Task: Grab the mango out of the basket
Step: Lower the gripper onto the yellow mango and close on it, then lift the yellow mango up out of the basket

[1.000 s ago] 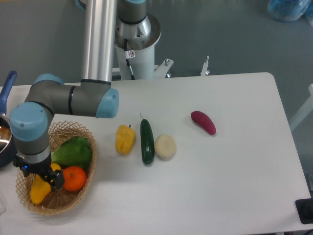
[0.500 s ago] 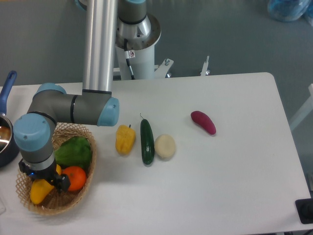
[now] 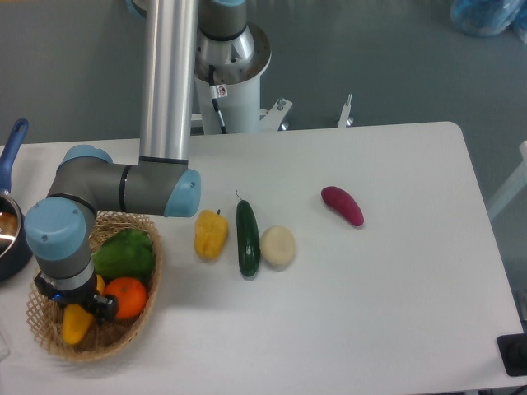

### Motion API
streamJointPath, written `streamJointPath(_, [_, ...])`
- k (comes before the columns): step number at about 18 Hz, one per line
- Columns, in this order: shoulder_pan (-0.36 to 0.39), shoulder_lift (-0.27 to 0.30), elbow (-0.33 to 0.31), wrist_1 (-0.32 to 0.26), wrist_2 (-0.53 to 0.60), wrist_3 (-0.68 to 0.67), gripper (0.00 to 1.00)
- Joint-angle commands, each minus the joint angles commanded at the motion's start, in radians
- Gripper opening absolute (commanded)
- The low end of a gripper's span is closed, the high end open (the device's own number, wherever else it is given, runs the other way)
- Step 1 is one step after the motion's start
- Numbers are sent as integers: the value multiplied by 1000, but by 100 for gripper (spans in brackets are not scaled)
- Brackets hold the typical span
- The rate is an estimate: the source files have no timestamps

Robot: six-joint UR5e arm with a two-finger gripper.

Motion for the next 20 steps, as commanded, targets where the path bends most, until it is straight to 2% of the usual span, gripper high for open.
streamJointPath(3, [6,32,9,3,-27,2,10])
streamJointPath(7, [38,115,12,2,-101,0,10])
streamJointPath(11, [98,182,3,-5,-46,18,17])
streamJointPath(14, [185,267,-75,-5,109,75,14])
streamJointPath(16, [266,313,-139,-3,158,211,14])
streamJointPath(18, [348,334,-194,-6,173,335,15])
streamJointPath(20, [399,336,-233,-2,172,397,17])
